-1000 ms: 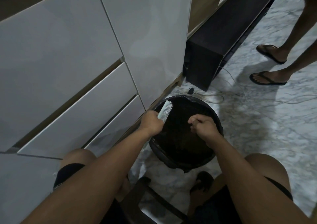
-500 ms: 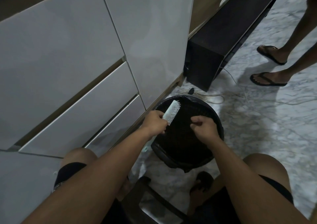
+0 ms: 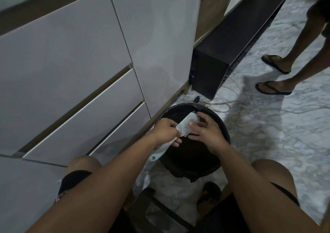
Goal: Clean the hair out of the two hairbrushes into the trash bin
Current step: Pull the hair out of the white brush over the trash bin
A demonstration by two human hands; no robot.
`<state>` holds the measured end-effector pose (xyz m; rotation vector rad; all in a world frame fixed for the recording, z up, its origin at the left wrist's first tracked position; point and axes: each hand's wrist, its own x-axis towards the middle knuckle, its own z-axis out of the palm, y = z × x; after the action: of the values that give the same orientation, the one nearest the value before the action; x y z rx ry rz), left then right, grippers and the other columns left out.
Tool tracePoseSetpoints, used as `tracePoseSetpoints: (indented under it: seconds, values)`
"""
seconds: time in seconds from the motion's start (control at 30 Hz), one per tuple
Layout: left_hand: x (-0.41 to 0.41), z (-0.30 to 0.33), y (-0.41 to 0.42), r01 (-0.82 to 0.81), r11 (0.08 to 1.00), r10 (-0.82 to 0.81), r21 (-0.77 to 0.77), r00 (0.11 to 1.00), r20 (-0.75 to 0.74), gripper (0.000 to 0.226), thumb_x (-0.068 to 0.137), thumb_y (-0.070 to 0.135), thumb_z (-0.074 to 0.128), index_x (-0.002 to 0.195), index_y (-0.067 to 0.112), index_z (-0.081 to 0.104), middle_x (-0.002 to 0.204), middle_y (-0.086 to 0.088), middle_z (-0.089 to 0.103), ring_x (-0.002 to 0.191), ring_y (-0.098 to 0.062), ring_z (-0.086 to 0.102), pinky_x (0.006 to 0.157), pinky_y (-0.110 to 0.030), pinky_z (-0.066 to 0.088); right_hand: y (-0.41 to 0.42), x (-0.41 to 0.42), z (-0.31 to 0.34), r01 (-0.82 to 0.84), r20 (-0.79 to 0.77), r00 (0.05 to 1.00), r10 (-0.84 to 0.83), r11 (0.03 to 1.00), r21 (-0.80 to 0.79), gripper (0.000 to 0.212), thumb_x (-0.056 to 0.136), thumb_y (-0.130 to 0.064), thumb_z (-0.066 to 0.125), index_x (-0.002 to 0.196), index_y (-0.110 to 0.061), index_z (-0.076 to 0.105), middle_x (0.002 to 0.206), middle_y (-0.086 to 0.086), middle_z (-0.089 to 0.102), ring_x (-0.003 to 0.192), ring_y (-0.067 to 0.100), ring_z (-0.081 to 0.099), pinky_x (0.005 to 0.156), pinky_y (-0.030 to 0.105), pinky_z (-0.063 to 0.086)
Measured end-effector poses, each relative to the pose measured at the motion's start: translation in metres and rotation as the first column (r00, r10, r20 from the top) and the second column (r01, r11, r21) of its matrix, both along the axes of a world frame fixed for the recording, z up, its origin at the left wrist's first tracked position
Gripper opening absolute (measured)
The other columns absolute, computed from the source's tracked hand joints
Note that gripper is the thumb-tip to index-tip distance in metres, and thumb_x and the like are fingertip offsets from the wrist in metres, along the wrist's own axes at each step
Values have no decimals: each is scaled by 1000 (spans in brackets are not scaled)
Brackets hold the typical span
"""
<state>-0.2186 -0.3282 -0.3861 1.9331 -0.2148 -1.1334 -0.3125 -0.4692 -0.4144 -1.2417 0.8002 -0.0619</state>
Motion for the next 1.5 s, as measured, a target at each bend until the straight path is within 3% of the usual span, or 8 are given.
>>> tracePoseSetpoints:
  seconds: [0.33,0.43,0.63,0.9,1.03,1.17,1.3,1.5]
  values:
    - [0,15,18,50,999,-50,-14,999,6,31,91,-2,60,121,-6,59,104,-24,69,67,-17,72,61,-30,61,1,-4,20,185,-66,979,-195,973,-138,4,89,-14,68,90,-10,70,89,10,73,79,21,72,66,30,60]
    - [-1,22,25,45,999,-45,-25,999,28,29,91,-2,59,120,-7,60,95,-19,70,66,-17,71,60,-30,60,-3,-2,19,254,-111,950,-293,926,-278,11,83,-8,71,74,-13,72,87,12,75,80,24,73,66,32,59]
    - [4,49,36,25,999,-22,-35,997,79,28,90,-3,57,118,-9,60,81,-14,67,61,-18,68,48,-27,56,6,7,63,4,-5,1000,-5,987,-161,22,93,-10,60,113,-14,65,106,7,69,93,27,69,73,38,59]
    - [22,123,60,-15,986,44,-165,984,174,7,89,-2,59,89,2,65,65,-13,63,52,-19,62,51,-31,56,18,39,145,-102,92,987,128,964,-247,20,88,-6,67,107,0,66,92,21,66,75,30,65,66,38,59]
    - [30,170,79,35,986,19,-164,948,317,18,82,-5,69,99,-2,64,72,-18,61,49,-19,59,45,-27,52,24,66,194,-38,151,985,89,950,-309,12,89,-6,66,100,-1,65,77,12,65,58,19,64,56,31,59]
    - [45,214,98,10,993,58,-119,831,554,30,76,-6,70,103,3,60,79,-18,67,51,-20,63,53,-35,56,29,92,246,-6,232,967,101,926,-378,8,86,-11,71,90,-8,64,83,11,70,57,12,69,57,28,57]
    - [59,266,116,-61,985,168,-164,597,785,25,69,4,74,88,15,62,84,-11,72,67,-30,71,64,-45,62,53,112,309,11,321,936,142,902,-432,8,87,-10,70,90,-6,64,87,15,71,68,20,70,54,26,59]
    - [71,338,158,-147,960,276,-238,367,888,18,72,17,72,90,15,72,79,-2,71,70,-20,68,65,-30,55,98,155,383,89,476,864,162,882,-463,5,87,-11,70,85,-8,66,86,11,67,67,23,69,51,28,58]
